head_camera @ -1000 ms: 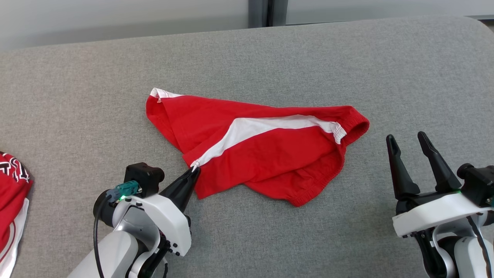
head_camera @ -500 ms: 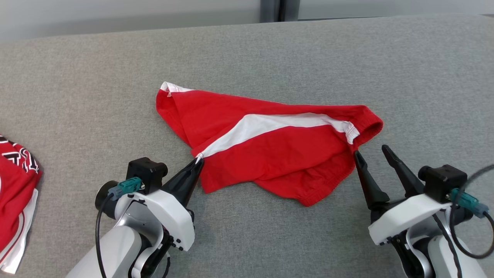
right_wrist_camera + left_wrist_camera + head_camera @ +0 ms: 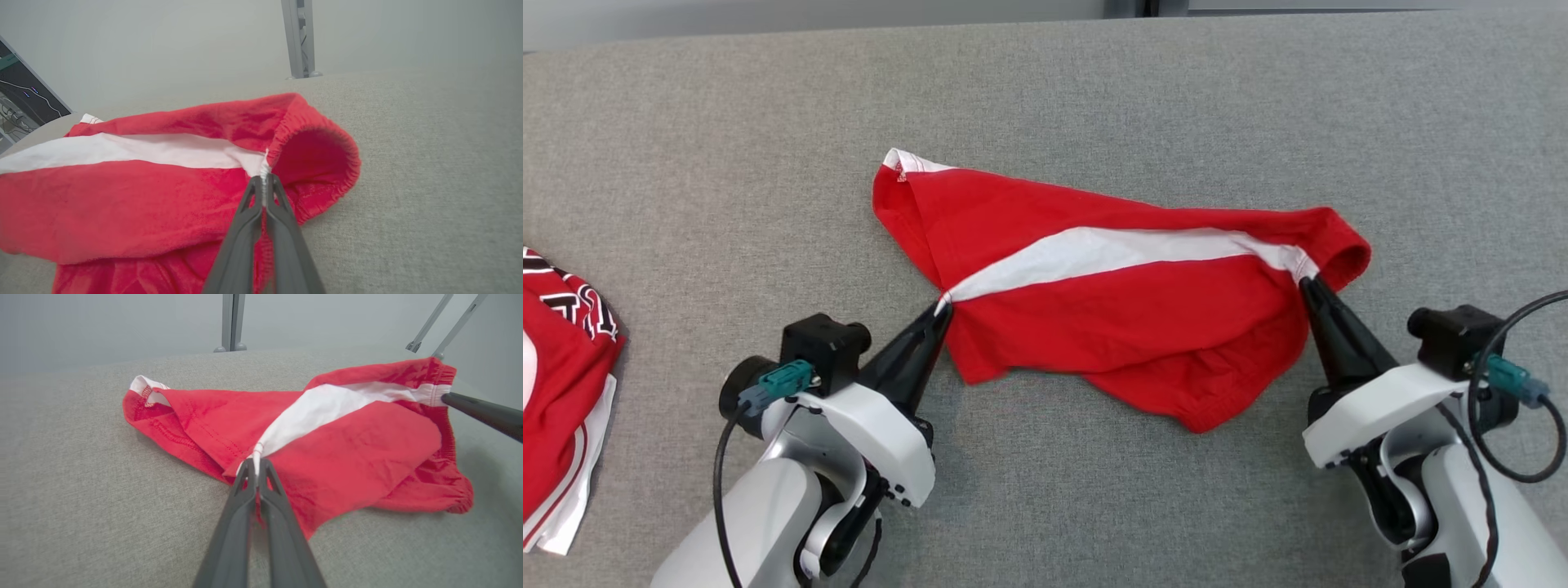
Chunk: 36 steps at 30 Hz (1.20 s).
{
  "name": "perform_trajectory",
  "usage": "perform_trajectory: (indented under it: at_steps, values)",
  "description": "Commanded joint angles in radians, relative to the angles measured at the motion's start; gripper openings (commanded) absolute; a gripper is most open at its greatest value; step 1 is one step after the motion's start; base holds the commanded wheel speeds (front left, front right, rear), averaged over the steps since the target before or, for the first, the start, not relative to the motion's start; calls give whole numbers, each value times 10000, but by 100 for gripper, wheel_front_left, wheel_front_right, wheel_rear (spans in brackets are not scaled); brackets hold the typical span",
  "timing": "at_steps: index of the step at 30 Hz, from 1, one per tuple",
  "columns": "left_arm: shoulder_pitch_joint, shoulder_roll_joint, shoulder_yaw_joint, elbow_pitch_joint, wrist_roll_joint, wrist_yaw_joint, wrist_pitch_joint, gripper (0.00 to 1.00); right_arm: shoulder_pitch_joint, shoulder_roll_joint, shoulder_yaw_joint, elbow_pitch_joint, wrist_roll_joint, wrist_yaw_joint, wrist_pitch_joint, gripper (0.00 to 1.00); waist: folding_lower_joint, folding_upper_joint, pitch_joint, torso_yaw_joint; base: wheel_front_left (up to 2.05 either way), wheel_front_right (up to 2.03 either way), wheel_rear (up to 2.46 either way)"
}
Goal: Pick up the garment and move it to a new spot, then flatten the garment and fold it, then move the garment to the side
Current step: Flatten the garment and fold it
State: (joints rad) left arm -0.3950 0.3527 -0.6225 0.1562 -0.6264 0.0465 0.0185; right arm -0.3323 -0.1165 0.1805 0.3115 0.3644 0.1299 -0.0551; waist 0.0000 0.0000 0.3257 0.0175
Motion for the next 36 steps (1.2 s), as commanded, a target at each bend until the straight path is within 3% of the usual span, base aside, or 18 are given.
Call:
perform_trajectory:
  at_steps: [1, 13, 25, 36]
  values:
    - [-163, 34, 107, -54, 76, 80, -165, 0, -174, -139, -14, 31, 93, 17, -121, 0, 0, 0, 25, -5, 0, 0, 0]
    - [-492, 546, 907, -1275, 533, 672, -1261, 0, -529, -807, -25, -1726, 433, 17, -379, 0, 0, 0, -426, -316, 0, 0, 0]
    - [-2317, 1424, 2014, -2989, 1489, 1334, -1562, 0, -1998, -1692, -225, -3997, 920, 17, 396, 0, 0, 0, -1083, -376, 0, 0, 0]
    - [-3853, 1345, 2172, -3101, 1736, 1338, -1363, 0, -3018, -2088, -404, -4330, 1238, 11, 958, 0, 0, 0, -1416, -398, 0, 0, 0]
